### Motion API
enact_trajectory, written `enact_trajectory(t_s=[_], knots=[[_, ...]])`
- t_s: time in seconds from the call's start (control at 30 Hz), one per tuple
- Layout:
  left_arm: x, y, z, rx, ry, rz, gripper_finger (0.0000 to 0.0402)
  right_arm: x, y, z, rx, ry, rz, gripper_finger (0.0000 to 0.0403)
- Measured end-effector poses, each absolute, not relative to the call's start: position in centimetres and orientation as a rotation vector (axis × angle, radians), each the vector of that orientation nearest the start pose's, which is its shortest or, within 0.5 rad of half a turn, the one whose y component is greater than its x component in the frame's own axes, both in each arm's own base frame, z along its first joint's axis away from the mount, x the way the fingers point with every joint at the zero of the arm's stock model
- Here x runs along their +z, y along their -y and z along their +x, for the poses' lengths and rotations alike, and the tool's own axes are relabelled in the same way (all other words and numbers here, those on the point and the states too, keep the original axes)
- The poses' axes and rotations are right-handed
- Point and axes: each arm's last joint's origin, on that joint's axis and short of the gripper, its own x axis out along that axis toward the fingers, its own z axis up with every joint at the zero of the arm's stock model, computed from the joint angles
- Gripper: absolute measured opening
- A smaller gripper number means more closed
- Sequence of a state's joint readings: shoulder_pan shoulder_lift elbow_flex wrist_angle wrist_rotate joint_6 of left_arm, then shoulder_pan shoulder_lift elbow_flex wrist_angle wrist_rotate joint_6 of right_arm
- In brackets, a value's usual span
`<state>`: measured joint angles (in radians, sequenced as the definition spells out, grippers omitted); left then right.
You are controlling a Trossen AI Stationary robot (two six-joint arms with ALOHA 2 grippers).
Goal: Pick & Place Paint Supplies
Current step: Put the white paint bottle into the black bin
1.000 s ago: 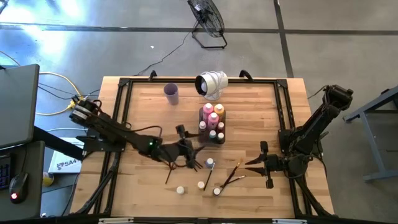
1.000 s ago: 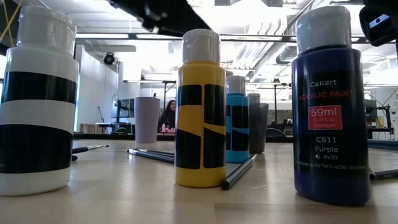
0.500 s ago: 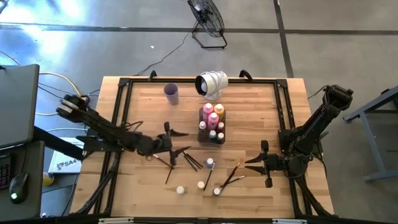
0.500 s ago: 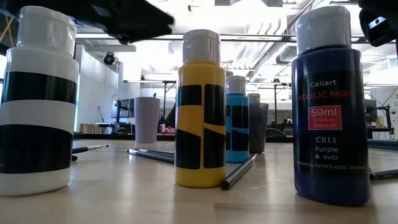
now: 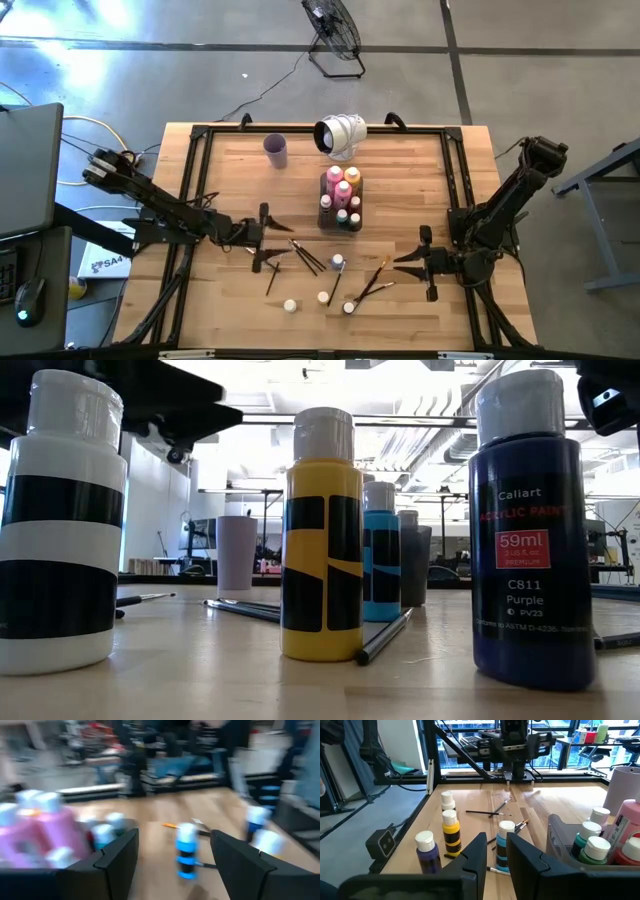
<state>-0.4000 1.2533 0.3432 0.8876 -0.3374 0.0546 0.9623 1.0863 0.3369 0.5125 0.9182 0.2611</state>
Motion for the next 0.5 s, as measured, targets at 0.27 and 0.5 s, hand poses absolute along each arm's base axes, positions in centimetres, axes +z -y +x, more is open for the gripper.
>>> enact_trajectory(t_s=[0.27, 0.5], knots=[[17.7, 8.7, 21.0, -0.345, -0.175, 0.035, 0.0242, 19.4, -15.1, 13.3, 0.025, -0.145, 0.068, 0.0064], [16.7, 8.8, 20.8, -0.412, -0.290, 0.015, 0.0242, 19.4, -15.1, 13.3, 0.025, -0.145, 0.068, 0.0064]])
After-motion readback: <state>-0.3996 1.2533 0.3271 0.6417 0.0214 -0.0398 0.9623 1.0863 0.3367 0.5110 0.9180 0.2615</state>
